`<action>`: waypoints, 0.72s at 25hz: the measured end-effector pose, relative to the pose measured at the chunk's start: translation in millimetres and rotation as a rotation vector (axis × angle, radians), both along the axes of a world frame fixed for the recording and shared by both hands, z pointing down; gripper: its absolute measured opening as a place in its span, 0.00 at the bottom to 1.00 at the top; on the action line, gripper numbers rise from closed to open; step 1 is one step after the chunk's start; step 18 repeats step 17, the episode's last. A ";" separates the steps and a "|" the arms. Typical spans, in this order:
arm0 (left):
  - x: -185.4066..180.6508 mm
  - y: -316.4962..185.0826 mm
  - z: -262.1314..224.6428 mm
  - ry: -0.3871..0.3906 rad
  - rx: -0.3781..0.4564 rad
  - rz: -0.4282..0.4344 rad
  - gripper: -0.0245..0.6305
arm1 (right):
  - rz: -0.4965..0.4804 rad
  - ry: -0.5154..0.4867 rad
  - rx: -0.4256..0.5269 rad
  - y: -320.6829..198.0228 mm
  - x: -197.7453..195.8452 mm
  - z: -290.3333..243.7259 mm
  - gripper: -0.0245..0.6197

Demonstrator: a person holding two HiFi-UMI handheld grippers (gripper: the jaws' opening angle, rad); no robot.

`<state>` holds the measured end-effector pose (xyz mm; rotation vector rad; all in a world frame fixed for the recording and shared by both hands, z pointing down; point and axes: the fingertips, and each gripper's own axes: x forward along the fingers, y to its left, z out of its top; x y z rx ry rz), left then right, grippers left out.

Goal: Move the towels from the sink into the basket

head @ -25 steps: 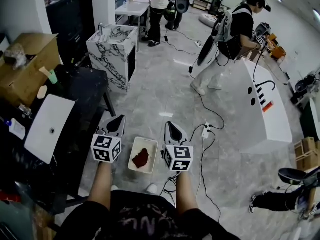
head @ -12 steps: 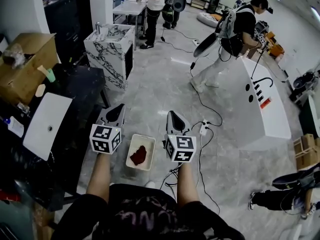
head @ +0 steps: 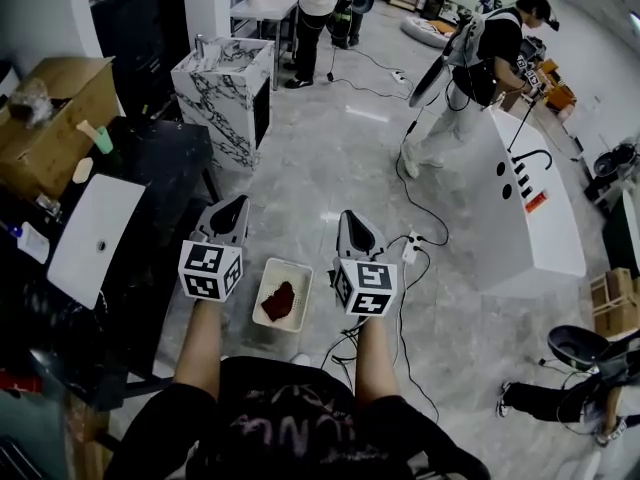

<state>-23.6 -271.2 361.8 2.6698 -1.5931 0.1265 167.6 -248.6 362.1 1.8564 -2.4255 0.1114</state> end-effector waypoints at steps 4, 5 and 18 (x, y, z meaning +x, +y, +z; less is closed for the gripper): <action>5.5 0.3 -2.6 0.003 0.002 0.006 0.06 | 0.009 -0.005 0.011 0.9 7.9 -0.3 0.06; 6.3 -0.1 -3.5 0.005 0.005 0.007 0.06 | 0.013 -0.004 0.013 1.3 10.1 0.3 0.06; 15.2 1.7 -3.4 0.055 -0.005 0.038 0.06 | 0.028 0.006 0.024 2.4 19.3 1.8 0.06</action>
